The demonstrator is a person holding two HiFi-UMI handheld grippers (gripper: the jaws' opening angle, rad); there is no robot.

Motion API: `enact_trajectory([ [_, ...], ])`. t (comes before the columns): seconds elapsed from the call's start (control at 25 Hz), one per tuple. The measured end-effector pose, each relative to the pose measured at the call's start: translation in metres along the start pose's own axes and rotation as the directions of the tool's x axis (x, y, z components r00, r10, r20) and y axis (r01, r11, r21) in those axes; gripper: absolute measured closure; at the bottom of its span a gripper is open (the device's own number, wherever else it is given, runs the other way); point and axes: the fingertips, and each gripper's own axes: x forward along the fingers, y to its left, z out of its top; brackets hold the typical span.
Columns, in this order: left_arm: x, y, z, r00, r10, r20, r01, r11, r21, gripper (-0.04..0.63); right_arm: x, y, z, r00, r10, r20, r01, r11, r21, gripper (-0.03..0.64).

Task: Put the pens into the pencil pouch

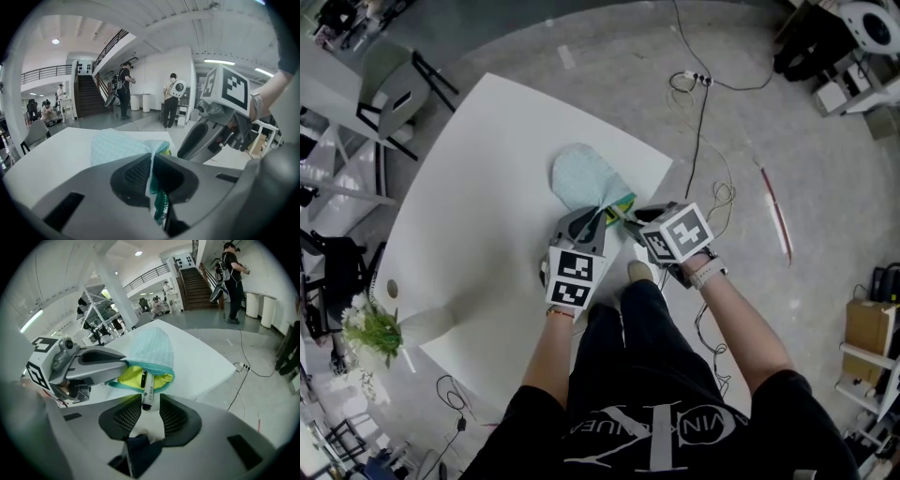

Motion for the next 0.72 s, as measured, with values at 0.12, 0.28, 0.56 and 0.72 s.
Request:
enact_trajectory([
  [0.12,0.001,-0.001,0.002,1.000,0.001,0.000,-0.001,1.000,-0.005,0.569,0.002,0.001,-0.007,1.000,0.008,-0.022,-0.008,1.000,-0.004,0.497],
  [0.28,0.000,-0.002,0.002,1.000,0.000,-0.002,0.000,1.000,-0.002,0.569,0.005,0.005,-0.006,1.000,0.012,-0.022,-0.013,1.000,-0.016,0.537],
  [0.56,0.000,-0.005,0.006,1.000,-0.004,0.001,0.004,1.000,0.000,0.569,0.001,0.007,0.021,0.999,0.002,0.053,-0.001,1.000,-0.009,0.538],
  [0.72,-0.001,-0.004,0.006,1.000,-0.010,0.008,0.010,1.000,0.004,0.570,0.007,0.009,0.031,0.997,-0.020,0.079,0.021,1.000,-0.015,0.538],
])
